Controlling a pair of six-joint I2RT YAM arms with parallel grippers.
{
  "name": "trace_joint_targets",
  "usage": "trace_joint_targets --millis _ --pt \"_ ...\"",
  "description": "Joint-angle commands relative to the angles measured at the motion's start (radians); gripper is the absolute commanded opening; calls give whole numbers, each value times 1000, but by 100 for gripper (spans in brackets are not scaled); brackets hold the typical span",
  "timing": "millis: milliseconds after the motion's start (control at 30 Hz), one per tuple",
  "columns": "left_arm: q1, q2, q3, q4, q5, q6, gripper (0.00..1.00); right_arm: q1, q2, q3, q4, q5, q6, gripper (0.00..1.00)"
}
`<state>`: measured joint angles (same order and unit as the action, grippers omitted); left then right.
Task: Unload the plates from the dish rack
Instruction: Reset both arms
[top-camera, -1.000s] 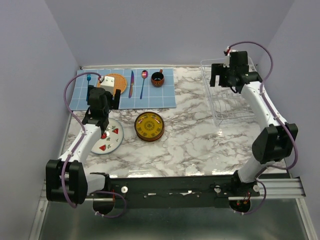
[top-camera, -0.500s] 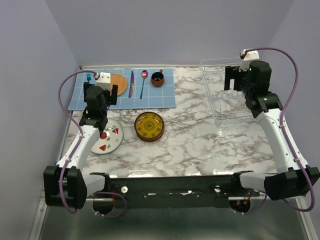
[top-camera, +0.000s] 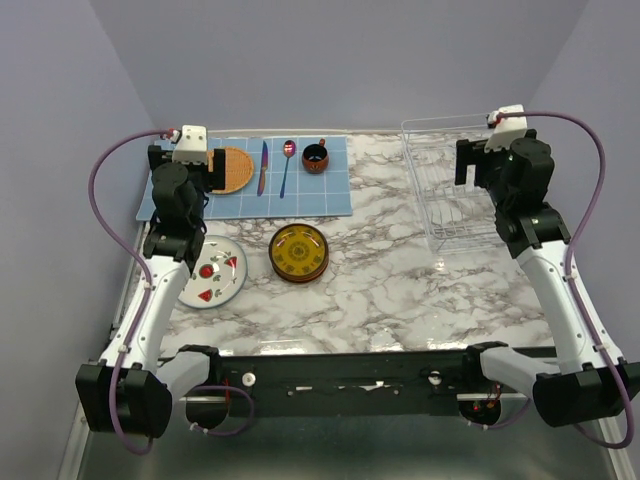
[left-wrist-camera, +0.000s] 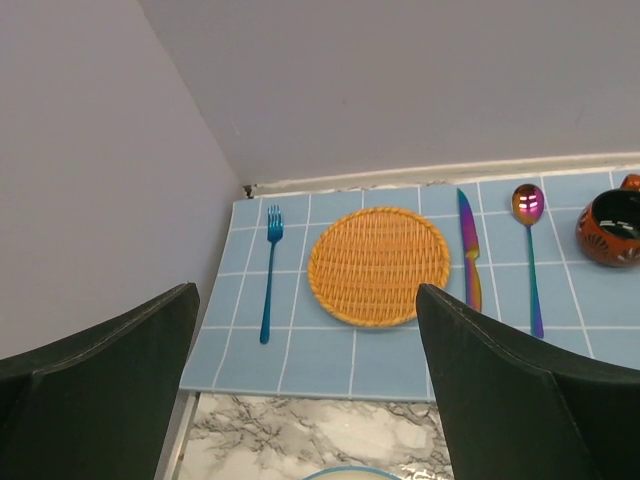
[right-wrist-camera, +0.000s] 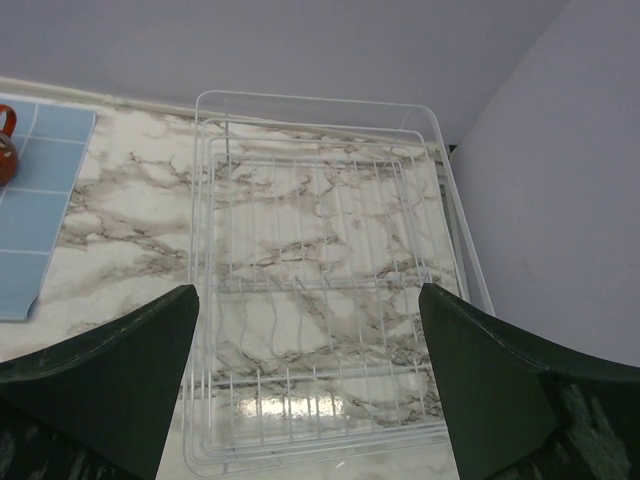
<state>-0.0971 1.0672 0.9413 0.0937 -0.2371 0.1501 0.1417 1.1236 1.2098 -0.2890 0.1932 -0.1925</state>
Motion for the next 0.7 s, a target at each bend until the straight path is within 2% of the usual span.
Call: trace_joint_targets --millis 0,667 --pt "8 16 59 -15 30 -24 99 -5 -38 -18 88 37 -27 100" --pt "8 8 45 5 36 -29 99 -5 -62 -39 120 55 -42 100"
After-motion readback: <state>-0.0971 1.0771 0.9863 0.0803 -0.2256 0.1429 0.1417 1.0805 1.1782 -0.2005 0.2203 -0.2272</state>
